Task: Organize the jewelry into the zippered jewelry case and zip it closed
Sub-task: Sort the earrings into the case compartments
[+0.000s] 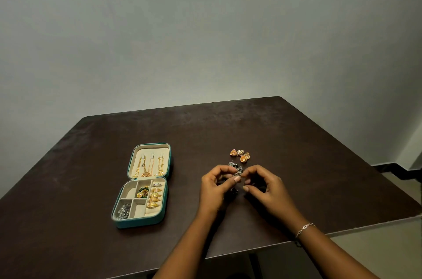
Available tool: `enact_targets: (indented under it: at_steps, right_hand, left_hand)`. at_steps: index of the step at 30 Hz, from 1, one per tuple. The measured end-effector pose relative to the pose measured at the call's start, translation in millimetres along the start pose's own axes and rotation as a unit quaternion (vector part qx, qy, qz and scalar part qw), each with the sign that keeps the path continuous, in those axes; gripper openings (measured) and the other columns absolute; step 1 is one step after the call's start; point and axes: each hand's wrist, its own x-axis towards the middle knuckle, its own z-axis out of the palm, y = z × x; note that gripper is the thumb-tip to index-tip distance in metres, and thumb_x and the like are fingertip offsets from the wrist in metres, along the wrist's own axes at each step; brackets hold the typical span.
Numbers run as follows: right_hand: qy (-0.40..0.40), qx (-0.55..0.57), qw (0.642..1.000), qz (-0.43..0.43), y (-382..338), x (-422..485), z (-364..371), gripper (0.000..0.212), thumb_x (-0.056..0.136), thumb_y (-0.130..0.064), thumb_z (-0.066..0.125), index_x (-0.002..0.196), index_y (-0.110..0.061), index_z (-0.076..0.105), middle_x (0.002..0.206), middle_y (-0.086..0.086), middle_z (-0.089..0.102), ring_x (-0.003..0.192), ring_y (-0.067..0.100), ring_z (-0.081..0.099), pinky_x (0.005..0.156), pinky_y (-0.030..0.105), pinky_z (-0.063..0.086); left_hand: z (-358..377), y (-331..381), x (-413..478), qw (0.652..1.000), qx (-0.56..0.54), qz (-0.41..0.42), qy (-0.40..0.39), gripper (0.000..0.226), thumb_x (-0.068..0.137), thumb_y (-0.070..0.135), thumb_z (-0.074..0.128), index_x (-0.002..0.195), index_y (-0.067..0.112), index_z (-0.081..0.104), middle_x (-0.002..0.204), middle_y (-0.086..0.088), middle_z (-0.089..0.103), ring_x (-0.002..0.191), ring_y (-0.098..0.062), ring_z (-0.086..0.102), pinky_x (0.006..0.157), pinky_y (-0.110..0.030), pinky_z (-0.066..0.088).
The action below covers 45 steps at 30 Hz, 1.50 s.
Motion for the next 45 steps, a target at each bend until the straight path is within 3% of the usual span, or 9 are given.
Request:
enact_targets:
  at_steps: [5, 13, 16, 18, 24, 28, 33, 37, 45]
  right_hand:
    - [0.014, 0.088, 0.995, 0.033, 3, 1, 4, 0.023, 0.070, -0.005, 0.065, 0.090, -0.015, 0.060, 0.083, -0.003, 0.063, 0.079, 0.006, 0.059, 0.069, 0.027, 0.048]
    - [-0.002, 0.206, 0.976, 0.064, 5, 2, 8, 0.027, 0.070, -0.004, 0.065, 0.096, -0.007, 0.057, 0.073, -0.004, 0.062, 0.070, 0.006, 0.056, 0.064, 0.022, 0.049]
    - [0.015, 0.222, 0.972, 0.072, 3, 3, 10, 0.017, 0.083, 0.004, 0.058, 0.094, -0.009, 0.058, 0.080, 0.012, 0.059, 0.071, 0.011, 0.057, 0.064, 0.022, 0.050]
    - [0.024, 0.199, 0.978, 0.062, 3, 4, 10, 0.024, 0.086, 0.012, 0.050, 0.092, -0.010, 0.058, 0.090, 0.018, 0.062, 0.079, 0.012, 0.060, 0.070, 0.019, 0.051]
    - [-0.004, 0.154, 0.985, 0.075, 4, 4, 16, 0.032, 0.067, -0.006, 0.063, 0.097, -0.015, 0.059, 0.092, -0.002, 0.068, 0.086, 0.006, 0.063, 0.071, 0.031, 0.050]
    - [-0.030, 0.183, 0.980, 0.075, 2, 3, 15, 0.038, 0.067, -0.006, 0.065, 0.103, -0.011, 0.056, 0.093, -0.003, 0.069, 0.090, 0.005, 0.064, 0.075, 0.027, 0.052]
    - [-0.038, 0.190, 0.979, 0.069, 1, 4, 15, 0.039, 0.067, -0.004, 0.064, 0.104, -0.008, 0.054, 0.079, -0.010, 0.068, 0.074, 0.005, 0.061, 0.068, 0.024, 0.052]
    - [-0.021, 0.206, 0.976, 0.068, 3, 4, 14, 0.035, 0.069, -0.005, 0.063, 0.103, -0.008, 0.056, 0.072, -0.003, 0.064, 0.069, 0.011, 0.057, 0.067, 0.032, 0.049]
    - [-0.014, 0.224, 0.972, 0.074, 3, 4, 14, 0.028, 0.072, -0.006, 0.059, 0.099, -0.010, 0.057, 0.069, -0.001, 0.058, 0.064, 0.010, 0.053, 0.063, 0.022, 0.046]
  left_hand:
    - [2, 8, -4, 0.999, -0.044, -0.012, 0.003, 0.017, 0.079, -0.010, 0.059, 0.073, 0.006, 0.062, 0.057, 0.005, 0.063, 0.050, 0.000, 0.052, 0.050, -0.015, 0.043]
    - [-1, 16, -8, 0.992, -0.112, -0.052, 0.000, 0.014, 0.084, -0.005, 0.054, 0.078, 0.005, 0.061, 0.072, -0.006, 0.071, 0.053, -0.006, 0.057, 0.049, -0.018, 0.045]
    - [-3, 18, -8, 0.988, -0.142, -0.063, -0.009, 0.013, 0.085, -0.002, 0.052, 0.078, 0.006, 0.059, 0.081, -0.011, 0.072, 0.058, -0.011, 0.062, 0.052, -0.022, 0.050]
    - [-4, 19, -9, 0.987, -0.145, -0.072, -0.011, 0.013, 0.086, -0.001, 0.051, 0.079, 0.007, 0.058, 0.083, -0.012, 0.072, 0.058, -0.010, 0.061, 0.050, -0.020, 0.048]
    - [-3, 16, -7, 0.981, -0.180, -0.058, -0.033, 0.006, 0.085, -0.001, 0.054, 0.083, 0.004, 0.052, 0.076, -0.014, 0.072, 0.070, -0.019, 0.069, 0.059, -0.024, 0.053]
    - [-4, 14, -7, 0.975, -0.210, -0.063, -0.042, 0.012, 0.076, 0.011, 0.056, 0.086, 0.005, 0.051, 0.079, -0.017, 0.071, 0.070, -0.021, 0.069, 0.059, -0.026, 0.054]
    - [-5, 15, -6, 0.979, -0.195, -0.053, -0.039, 0.008, 0.080, 0.009, 0.057, 0.084, 0.006, 0.051, 0.078, -0.012, 0.071, 0.063, -0.017, 0.065, 0.057, -0.025, 0.053]
    - [-6, 13, -6, 0.980, -0.189, -0.055, -0.016, 0.008, 0.081, 0.004, 0.059, 0.081, 0.006, 0.052, 0.073, -0.008, 0.071, 0.060, -0.014, 0.064, 0.057, -0.023, 0.052]
    - [-9, 7, -3, 0.982, -0.174, -0.067, -0.011, 0.014, 0.072, 0.011, 0.066, 0.082, 0.010, 0.057, 0.080, -0.011, 0.070, 0.068, -0.016, 0.062, 0.068, -0.029, 0.048]
